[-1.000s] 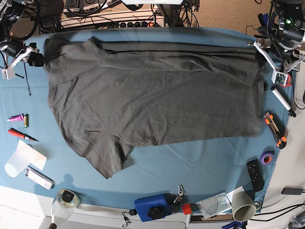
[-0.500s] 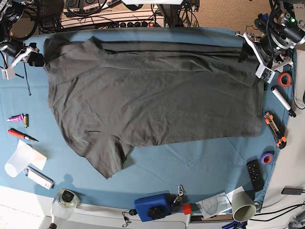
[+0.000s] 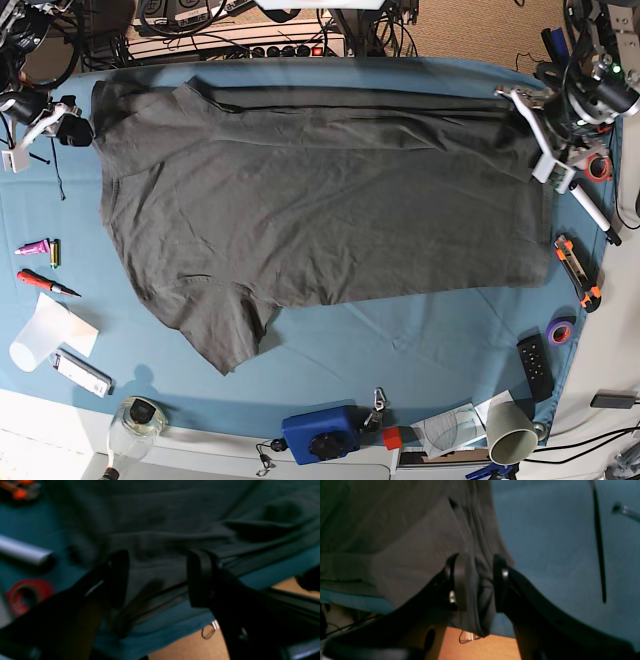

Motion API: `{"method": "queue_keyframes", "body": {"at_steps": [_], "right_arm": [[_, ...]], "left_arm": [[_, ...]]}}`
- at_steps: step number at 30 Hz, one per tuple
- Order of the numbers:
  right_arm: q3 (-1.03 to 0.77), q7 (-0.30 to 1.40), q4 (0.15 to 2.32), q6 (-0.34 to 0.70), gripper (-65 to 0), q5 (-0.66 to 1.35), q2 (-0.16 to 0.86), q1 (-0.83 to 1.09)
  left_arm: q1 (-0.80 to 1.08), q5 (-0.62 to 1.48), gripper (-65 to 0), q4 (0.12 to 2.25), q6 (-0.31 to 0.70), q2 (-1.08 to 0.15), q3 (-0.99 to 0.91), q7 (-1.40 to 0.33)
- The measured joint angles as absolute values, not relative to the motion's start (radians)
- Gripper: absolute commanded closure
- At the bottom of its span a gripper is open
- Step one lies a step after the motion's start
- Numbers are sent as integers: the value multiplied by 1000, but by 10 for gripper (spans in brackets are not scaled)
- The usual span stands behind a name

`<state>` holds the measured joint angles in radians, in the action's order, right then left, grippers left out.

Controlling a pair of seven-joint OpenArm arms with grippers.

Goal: Fold the T-shirt properly
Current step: 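Release the shirt edge with the left gripper and lift it away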

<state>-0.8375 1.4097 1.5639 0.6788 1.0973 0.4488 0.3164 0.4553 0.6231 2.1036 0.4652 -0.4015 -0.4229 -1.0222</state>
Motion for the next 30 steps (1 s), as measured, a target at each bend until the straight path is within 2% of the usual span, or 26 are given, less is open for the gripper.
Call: {"method": "queue_keyframes", "body": {"at_steps": [8, 10, 12, 14, 20, 28, 30], "right_arm": [[-838, 1413, 1564, 679, -162, 1090, 449, 259], [-838, 1413, 1564, 679, -162, 1087, 449, 245], [-838, 1413, 1564, 678, -162, 1086, 449, 236], [-838, 1413, 1564, 679, -162, 1087, 449, 236], [-838, 1414, 1564, 679, -162, 1086, 449, 236], [-838, 1413, 1564, 679, -161, 1087, 449, 236], [-838, 1414, 1564, 679, -162, 1086, 449, 236]], "left_arm": [[451, 617, -349, 2093, 465, -402, -318, -1031], [449, 542, -349, 2093, 457, -402, -270, -996], [446, 434, -349, 2092, 371, -402, -230, -969], [431, 353, -349, 2092, 325, -402, -202, -971], [389, 330, -347, 2086, 338, -402, -169, -962], [360, 345, -347, 1933, 348, -402, -161, -963], [348, 348, -311, 1927, 347, -402, -161, -965]]}}
